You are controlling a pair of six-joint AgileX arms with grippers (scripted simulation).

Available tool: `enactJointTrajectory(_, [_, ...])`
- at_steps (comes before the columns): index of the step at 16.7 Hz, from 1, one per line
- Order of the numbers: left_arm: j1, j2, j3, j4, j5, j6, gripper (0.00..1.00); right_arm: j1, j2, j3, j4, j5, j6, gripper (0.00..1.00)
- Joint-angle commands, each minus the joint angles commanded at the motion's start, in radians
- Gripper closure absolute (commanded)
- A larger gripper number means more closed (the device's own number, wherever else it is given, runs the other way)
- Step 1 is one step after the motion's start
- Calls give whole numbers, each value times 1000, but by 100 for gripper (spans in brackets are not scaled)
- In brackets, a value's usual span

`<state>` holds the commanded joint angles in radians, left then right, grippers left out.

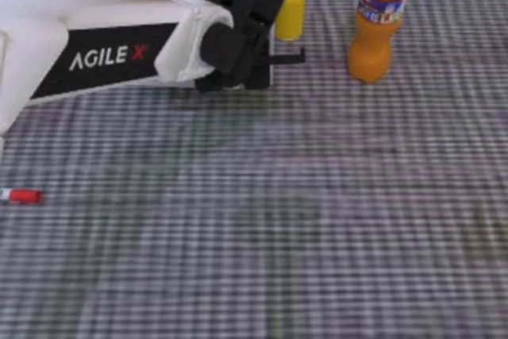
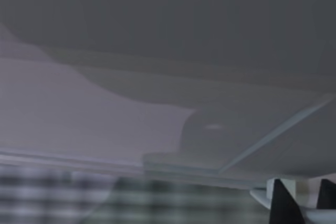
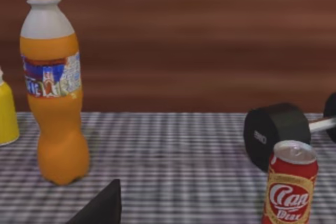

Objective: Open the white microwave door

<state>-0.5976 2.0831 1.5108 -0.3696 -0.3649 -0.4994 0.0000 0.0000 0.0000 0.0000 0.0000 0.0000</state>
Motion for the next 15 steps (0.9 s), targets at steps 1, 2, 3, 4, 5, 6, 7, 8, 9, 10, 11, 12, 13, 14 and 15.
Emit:
enactJointTrajectory(1, [0,0,0,0,0,0,100,0,0,0,0,0,0,0])
enactJointTrajectory(2, [0,0,0,0,0,0,100,0,0,0,0,0,0,0])
enactJointTrajectory(3, [0,0,0,0,0,0,100,0,0,0,0,0,0,0])
enactJointTrajectory(4, [0,0,0,0,0,0,100,0,0,0,0,0,0,0])
enactJointTrajectory(5, [0,0,0,0,0,0,100,0,0,0,0,0,0,0])
enactJointTrajectory(6, [0,0,0,0,0,0,100,0,0,0,0,0,0,0])
enactJointTrajectory(7, [0,0,0,0,0,0,100,0,0,0,0,0,0,0])
enactJointTrajectory(8, [0,0,0,0,0,0,100,0,0,0,0,0,0,0])
enactJointTrajectory(9, [0,0,0,0,0,0,100,0,0,0,0,0,0,0])
enactJointTrajectory(10, [-6,6,1,1,8,-5,100,0,0,0,0,0,0,0])
enactJointTrajectory(11, [-6,5,-3,2,9,-3,100,0,0,0,0,0,0,0])
enactJointTrajectory(12, [-4,2,-12,4,12,4,100,0,0,0,0,0,0,0])
enactJointTrajectory(13, [-2,-7,-23,11,16,13,100,0,0,0,0,0,0,0])
enactJointTrajectory(14, [0,-19,-33,21,21,23,100,0,0,0,0,0,0,0])
enactJointTrajectory(15, [3,-32,-44,33,27,33,100,0,0,0,0,0,0,0])
